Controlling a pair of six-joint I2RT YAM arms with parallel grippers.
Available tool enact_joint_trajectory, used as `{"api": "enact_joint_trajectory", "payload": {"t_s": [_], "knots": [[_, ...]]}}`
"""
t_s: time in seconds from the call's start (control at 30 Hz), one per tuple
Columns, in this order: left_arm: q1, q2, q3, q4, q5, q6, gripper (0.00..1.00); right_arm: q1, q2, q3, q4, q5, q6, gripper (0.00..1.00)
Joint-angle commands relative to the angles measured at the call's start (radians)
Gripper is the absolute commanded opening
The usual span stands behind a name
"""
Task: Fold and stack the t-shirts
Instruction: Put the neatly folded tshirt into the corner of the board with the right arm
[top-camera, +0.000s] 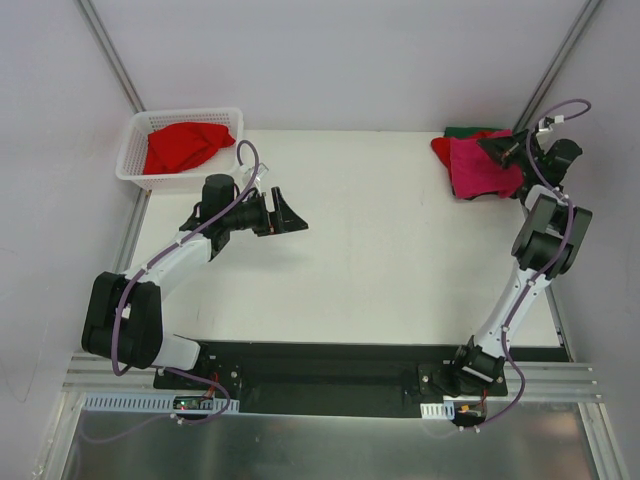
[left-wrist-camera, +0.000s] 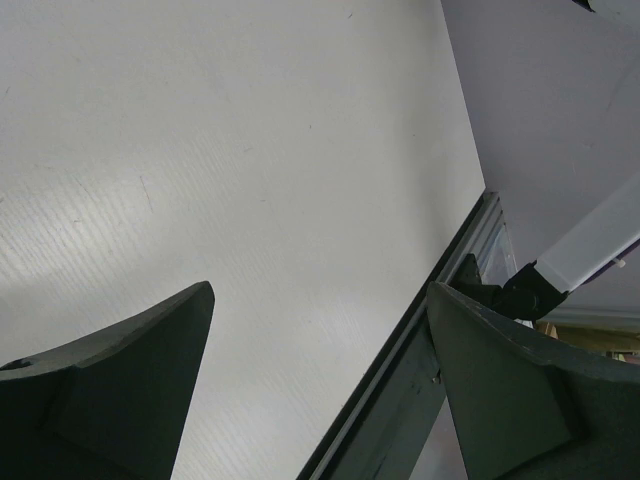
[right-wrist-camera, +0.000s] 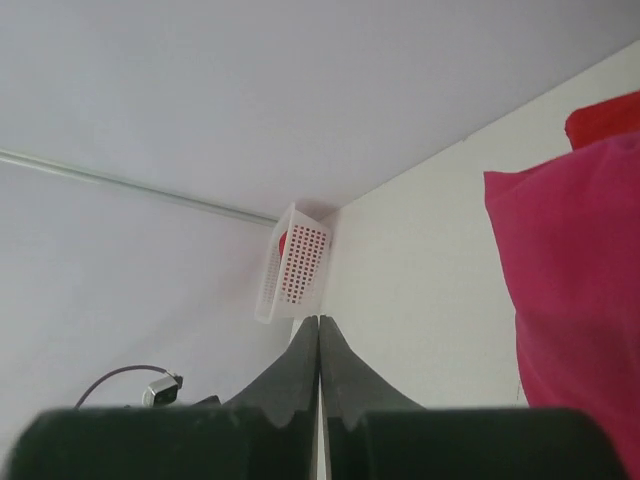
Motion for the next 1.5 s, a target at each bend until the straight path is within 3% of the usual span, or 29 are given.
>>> {"api": "enact_joint_trajectory", "payload": {"t_s": [0.0,0.07,0.2,0.23,0.4,0.87,1.3,1.47], "knots": [[0.01,-0.022,0.024,0.014,0.03,0.019,0.88,0.0,0.052,0.115,0.029,-0.051,-0.042,0.01],[0.01,-0.019,0.027,0.011,0.028,0.019,0.88,-0.001,0.051,0.143,-0.061,-0.037,-0.123,0.01],[0.01,-0.007,0.034,0.009,0.027,0.019,0.88,0.003,0.022,0.244,-0.58,0.102,-0.48,0.01],[0.01,-0.004,0.036,0.009,0.027,0.019,0.88,0.005,0.015,0.282,-0.653,0.144,-0.598,0.01],[0.011,0.021,0.045,0.003,0.028,0.026,0.88,0.006,0.017,0.371,-0.891,0.334,-0.762,0.01],[0.011,0.074,0.07,0.011,0.013,0.042,0.88,0.06,0.06,0.451,-1.083,0.65,-1.004,0.01],[0.011,0.113,0.079,0.018,0.002,0.048,0.88,0.074,0.086,0.479,-1.002,0.776,-1.024,0.01],[0.01,0.12,0.077,0.027,0.002,0.045,0.88,0.074,0.11,0.497,-1.014,0.749,-1.029,0.01]]}}
